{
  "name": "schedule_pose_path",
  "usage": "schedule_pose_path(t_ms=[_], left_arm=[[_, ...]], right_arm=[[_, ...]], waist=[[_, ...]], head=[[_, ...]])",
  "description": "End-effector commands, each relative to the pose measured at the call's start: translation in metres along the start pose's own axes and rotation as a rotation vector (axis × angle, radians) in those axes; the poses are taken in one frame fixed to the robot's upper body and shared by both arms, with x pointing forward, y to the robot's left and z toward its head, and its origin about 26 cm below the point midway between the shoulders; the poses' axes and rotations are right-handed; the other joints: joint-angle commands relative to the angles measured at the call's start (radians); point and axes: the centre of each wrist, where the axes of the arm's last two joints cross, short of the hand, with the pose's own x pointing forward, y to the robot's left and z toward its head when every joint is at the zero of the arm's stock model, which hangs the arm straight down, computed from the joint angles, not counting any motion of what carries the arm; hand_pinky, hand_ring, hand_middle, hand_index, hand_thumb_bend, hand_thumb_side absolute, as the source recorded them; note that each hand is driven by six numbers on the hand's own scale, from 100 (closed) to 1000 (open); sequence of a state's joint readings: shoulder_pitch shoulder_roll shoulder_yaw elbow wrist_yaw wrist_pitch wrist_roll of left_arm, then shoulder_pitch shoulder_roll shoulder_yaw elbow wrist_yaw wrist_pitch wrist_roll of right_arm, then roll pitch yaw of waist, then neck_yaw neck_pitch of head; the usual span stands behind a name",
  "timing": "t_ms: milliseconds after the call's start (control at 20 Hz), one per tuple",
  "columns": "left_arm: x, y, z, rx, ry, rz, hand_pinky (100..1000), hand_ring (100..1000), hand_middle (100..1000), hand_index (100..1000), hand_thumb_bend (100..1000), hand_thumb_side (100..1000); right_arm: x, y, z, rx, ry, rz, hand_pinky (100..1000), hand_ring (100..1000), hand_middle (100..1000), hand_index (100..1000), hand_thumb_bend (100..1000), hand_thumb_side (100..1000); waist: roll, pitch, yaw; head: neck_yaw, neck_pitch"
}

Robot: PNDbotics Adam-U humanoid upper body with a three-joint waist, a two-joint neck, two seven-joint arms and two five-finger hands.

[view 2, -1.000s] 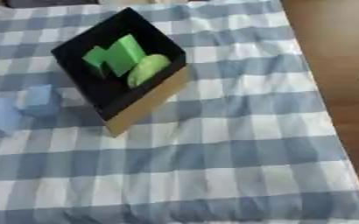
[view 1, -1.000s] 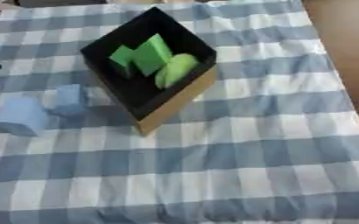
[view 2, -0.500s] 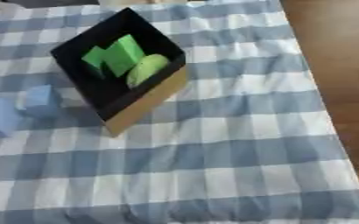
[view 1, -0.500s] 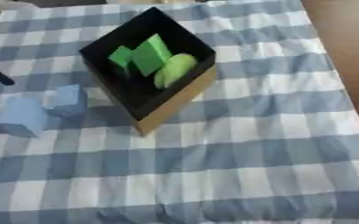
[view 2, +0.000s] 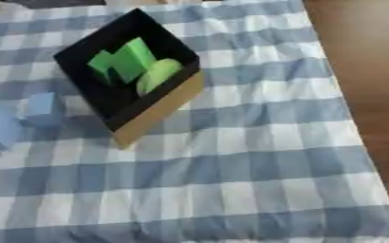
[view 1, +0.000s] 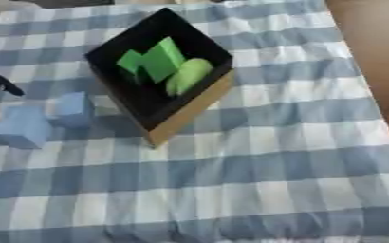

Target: Pick up objects on the table and place them in the box.

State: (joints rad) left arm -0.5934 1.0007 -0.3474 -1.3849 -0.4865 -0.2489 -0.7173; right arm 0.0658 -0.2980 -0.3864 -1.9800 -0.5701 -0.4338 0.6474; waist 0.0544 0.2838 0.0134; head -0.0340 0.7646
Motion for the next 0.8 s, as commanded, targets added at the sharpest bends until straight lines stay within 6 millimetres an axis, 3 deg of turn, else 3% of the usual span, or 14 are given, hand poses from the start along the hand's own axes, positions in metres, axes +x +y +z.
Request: schedule_pose_path(t_ms=[50, 550, 650, 800], left_arm=[[-0.002, 0.008, 0.001, 0.021, 0.012, -0.013, 975, 962, 888, 963, 738, 168], [0.001, 0.006, -0.017, 0.01, 0.03, -0.009, 963, 948, 863, 939, 688, 145], [0.002, 0.006, -0.02, 0.017, 0.031, 0.0, 946, 931, 832, 916, 661, 142], [0.002, 0.006, -0.022, 0.032, 0.037, 0.012, 890, 843, 705, 818, 612, 138]], right_arm=[[0.005, 0.0, -0.006, 0.021, -0.011, 0.013, 946, 1000, 458, 959, 100, 548], [0.003, 0.002, -0.006, 0.021, -0.001, 0.006, 949, 1000, 454, 960, 100, 550], [0.003, 0.002, -0.006, 0.02, 0.003, 0.005, 949, 1000, 454, 961, 100, 550], [0.003, 0.002, -0.005, 0.018, 0.005, 0.006, 949, 1000, 454, 961, 100, 550]], waist=[[0.008, -0.013, -0.001], [0.008, -0.007, -0.01], [0.008, -0.007, -0.011], [0.007, -0.007, -0.011]], head=[[0.005, 0.005], [0.012, 0.005], [0.012, 0.004], [0.013, 0.004]])
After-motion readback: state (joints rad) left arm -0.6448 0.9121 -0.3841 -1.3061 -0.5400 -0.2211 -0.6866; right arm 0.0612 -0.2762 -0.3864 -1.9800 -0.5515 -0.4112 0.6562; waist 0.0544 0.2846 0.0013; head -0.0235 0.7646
